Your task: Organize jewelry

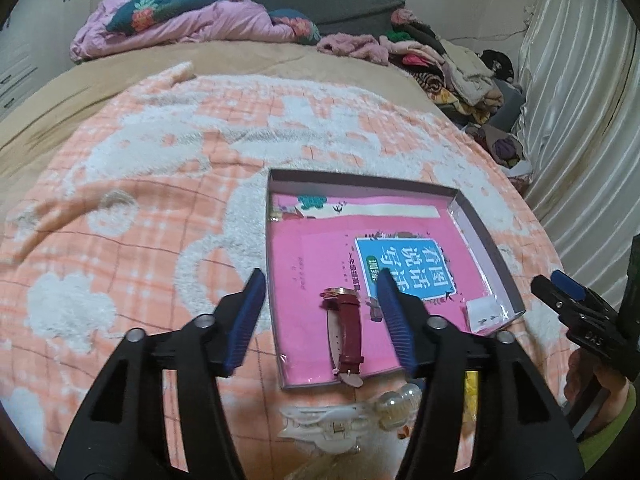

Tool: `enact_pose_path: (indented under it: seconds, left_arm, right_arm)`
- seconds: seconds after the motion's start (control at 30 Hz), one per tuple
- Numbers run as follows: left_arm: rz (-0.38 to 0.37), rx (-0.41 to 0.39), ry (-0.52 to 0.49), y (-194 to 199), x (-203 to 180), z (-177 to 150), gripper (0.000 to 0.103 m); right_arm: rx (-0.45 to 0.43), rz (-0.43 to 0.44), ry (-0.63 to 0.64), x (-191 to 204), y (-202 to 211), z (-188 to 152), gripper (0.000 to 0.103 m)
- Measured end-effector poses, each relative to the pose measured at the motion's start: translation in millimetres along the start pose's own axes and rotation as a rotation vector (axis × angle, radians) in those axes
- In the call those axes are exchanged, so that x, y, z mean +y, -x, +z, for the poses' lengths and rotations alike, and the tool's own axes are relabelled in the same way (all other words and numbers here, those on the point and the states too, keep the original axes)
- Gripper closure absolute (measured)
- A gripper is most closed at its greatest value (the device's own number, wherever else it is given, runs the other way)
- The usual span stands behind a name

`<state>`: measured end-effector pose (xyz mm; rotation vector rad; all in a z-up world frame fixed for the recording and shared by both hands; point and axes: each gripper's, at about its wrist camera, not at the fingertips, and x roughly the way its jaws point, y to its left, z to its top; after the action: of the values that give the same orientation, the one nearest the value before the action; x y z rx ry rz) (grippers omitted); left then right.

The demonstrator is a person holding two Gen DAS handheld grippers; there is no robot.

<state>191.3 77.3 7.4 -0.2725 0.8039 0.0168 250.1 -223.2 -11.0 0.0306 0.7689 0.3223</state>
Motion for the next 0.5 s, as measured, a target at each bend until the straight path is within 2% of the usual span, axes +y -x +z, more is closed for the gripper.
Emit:
enact_pose_path:
  seconds: [0.1,0.17,0.27,0.5]
  left_arm:
    - [0.001,-0.024,0.000,12.8,-1.3,0.0,0.036]
    - [0.002,-0.039,-0.003,21.8,-2.5,-1.6,0.022]
    - [0.003,-0.055,-0.009,33.2,-3.3,-3.7,0.015]
    - [0.016,-0.085,-0.019,54.2,-3.3,-13.3,0.014]
  right_arm:
    - [-0.022,0.008,-0.005,0.0,17.6,-2.6,0.006]
    - [-0.035,0.016,-0.004,1.0,28.9,-4.4,0.006]
    - [-0.049,0.028,0.007,3.8,44.7,-8.5,0.005]
    - [-0.060,0.053,0.038,15.4,68.8,-20.9,0.005]
